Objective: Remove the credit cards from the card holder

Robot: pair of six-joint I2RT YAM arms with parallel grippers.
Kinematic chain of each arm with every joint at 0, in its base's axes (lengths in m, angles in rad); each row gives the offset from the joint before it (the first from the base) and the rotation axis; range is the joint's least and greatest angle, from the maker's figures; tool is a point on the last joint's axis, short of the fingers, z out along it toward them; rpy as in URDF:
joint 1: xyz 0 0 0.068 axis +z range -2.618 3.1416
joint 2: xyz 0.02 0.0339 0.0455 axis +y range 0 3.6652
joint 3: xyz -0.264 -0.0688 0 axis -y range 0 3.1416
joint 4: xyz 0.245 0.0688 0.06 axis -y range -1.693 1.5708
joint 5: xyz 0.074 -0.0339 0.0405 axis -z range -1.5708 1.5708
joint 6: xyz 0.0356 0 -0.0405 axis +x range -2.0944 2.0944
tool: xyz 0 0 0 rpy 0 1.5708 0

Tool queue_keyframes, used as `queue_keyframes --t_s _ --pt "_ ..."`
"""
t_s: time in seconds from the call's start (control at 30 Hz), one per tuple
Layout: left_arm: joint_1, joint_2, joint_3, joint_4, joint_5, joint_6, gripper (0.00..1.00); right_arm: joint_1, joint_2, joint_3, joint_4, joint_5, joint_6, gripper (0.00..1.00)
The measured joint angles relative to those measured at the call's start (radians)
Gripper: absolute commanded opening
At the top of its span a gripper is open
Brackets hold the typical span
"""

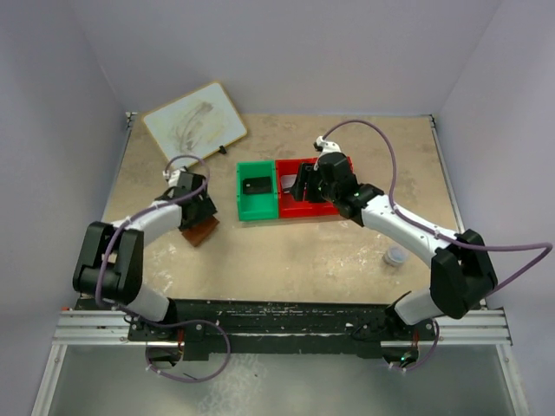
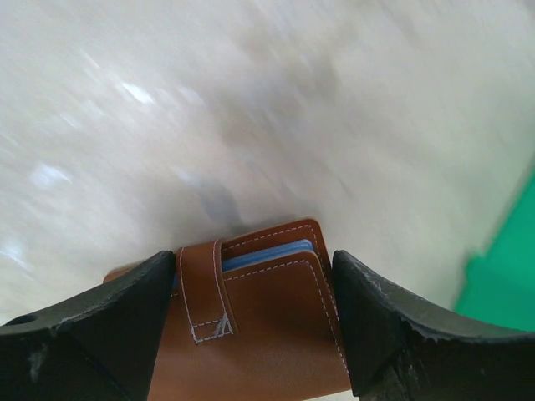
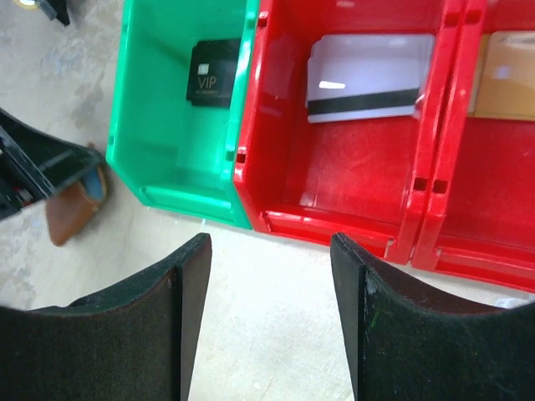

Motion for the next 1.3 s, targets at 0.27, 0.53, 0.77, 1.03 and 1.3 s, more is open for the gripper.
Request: queue_keyframes --t_s 0.27,0.53,0.77,1.03,1.3 --pt "-0.301 -0.208 -0.2 0.074 0.054 -0.211 0.61 0.0 -0.006 -0.105 0.076 -0.128 0.052 0.62" --pt "-0.453 -0.277 -0.25 0.077 0.096 -0.388 0.73 0.01 -0.106 -0.391 0.293 -0.328 0.183 0.62" --pt "-0.47 -0.314 -0.199 -0.076 0.051 -0.387 0.74 0.064 -0.152 -0.487 0.451 -0.366 0.296 0.62" --pt "-0.47 -0.295 -0.093 -0.177 -0.063 -0.275 0.74 0.161 -0.032 -0.469 0.507 -0.37 0.359 0.57" --pt "-0.469 -0.277 -0.177 -0.153 -0.039 -0.263 0.72 0.229 0.143 -0.34 0.475 -0.386 0.367 0.49"
